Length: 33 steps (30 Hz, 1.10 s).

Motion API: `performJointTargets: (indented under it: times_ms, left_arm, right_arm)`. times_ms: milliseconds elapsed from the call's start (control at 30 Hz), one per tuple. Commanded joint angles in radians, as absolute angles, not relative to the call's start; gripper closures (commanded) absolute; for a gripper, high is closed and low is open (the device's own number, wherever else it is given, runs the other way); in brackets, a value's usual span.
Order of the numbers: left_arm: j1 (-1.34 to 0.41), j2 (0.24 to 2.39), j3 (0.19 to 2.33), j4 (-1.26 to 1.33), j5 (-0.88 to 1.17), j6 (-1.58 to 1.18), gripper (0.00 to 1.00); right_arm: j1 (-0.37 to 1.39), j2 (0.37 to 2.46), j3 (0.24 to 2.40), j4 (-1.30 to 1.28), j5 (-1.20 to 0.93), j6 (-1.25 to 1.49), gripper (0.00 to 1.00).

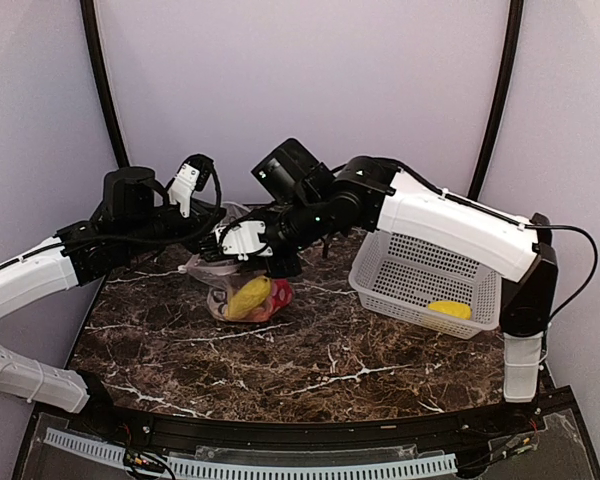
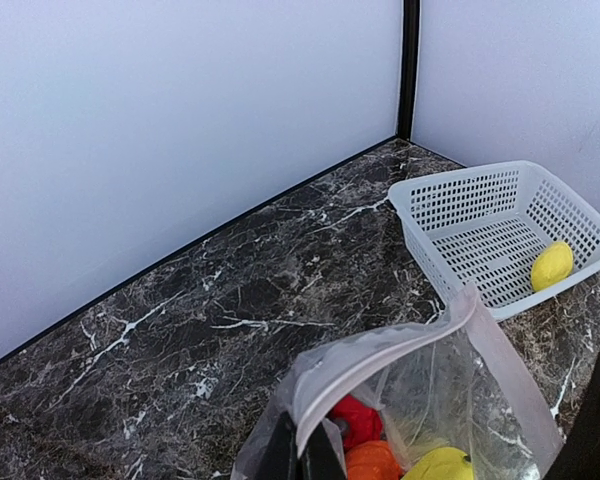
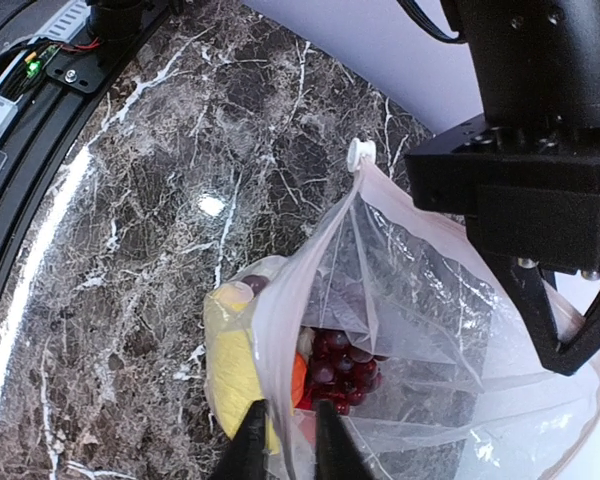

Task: Place the food in the zip-top bag and seal the zipper
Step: Adjust the zipper food storage bag at the center of the board, then pick up the fake fruit from the bin.

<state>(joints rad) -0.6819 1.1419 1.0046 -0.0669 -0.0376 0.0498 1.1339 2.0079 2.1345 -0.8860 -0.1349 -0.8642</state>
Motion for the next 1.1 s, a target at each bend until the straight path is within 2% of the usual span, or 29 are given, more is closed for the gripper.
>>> performJointTargets:
  times_ms: [0, 33, 133, 233, 567, 833, 1067]
  left_arm:
    - [-0.683, 1.117, 0.990, -0.037, -0.059, 0.064, 0.99]
    - [-0.684, 1.117, 0.989, -0.038, -0.062, 0.066, 0.99]
    - [-0.684, 1.116, 0.988, -0.035, -0.064, 0.065, 0.99]
    - [-0.684, 1.118, 0.986, -0.032, -0.062, 0.066, 0.99]
    - [-0.683, 1.118, 0.986, -0.033, -0.063, 0.070, 0.99]
    - [-0.683, 1.117, 0.986, -0.037, -0.060, 0.075, 0.99]
    - [-0.683, 1.122, 0.988, -0.040, -0.061, 0.081, 0.99]
  right_arm:
    - [1.119, 1.973, 2.140, -0.886, -0.129, -0.850, 0.71]
    - [1.109, 1.965, 2.139, -0.888, -0.134, -0.844, 0.65]
    - [1.067, 1.921, 2.139, -0.901, -0.195, -0.826, 0.56]
    - [1.021, 1.869, 2.124, -0.928, -0.269, -0.824, 0.52]
    - [0.832, 1.704, 1.925, -0.891, -0.263, -0.852, 0.48]
    - [0.578, 1.546, 1.569, -0.761, -0.351, -0.824, 0.45]
    - [0.389, 1.428, 1.336, -0.763, -0.375, -0.809, 0.45]
